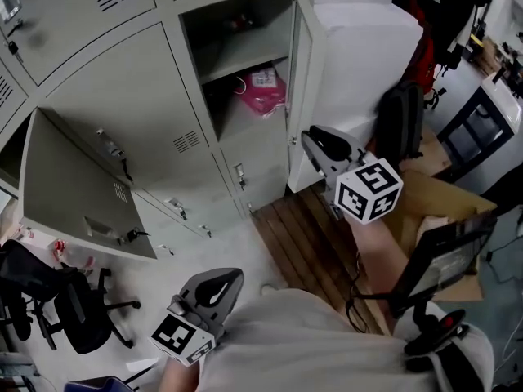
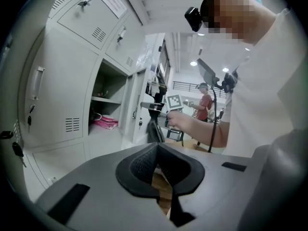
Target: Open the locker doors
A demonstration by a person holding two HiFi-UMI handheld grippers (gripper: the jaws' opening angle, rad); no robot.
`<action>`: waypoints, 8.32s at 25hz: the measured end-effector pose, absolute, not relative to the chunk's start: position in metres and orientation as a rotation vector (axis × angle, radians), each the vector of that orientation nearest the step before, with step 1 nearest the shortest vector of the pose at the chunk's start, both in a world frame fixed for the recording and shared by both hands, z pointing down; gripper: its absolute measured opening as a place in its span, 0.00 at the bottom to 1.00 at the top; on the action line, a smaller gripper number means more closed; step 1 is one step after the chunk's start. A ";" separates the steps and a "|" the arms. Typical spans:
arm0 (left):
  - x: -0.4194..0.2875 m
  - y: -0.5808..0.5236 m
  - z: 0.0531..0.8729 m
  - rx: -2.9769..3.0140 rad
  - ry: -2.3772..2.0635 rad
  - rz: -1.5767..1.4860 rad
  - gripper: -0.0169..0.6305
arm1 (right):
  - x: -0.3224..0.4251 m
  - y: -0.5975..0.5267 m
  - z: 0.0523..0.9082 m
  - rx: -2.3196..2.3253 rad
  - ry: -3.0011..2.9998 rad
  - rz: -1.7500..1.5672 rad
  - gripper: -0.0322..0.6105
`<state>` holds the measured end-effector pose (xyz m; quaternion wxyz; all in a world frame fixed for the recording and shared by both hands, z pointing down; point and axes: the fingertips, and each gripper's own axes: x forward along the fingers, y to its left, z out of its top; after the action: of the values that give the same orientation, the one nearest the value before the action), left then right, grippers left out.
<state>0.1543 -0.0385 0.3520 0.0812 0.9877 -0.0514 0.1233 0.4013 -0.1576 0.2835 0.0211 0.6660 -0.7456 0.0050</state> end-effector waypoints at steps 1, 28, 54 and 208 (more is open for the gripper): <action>0.158 -0.038 0.353 2.953 -0.142 0.368 0.04 | 0.406 -0.154 0.284 2.069 -2.304 0.016 0.16; 0.208 -0.022 0.358 2.949 0.015 0.424 0.04 | 0.545 -0.101 0.283 2.222 -2.186 0.031 0.13; 0.186 -0.022 0.357 2.944 -0.061 0.414 0.04 | 0.577 -0.099 0.284 2.286 -2.124 0.015 0.10; 0.231 -0.031 0.433 2.737 0.178 0.576 0.04 | 0.536 -0.110 0.728 1.917 -1.734 0.653 0.11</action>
<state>0.2314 -0.0311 0.4327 0.1687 0.9626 0.0624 0.2027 0.5357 -0.1102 0.7282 0.2356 0.6989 -0.6320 0.2379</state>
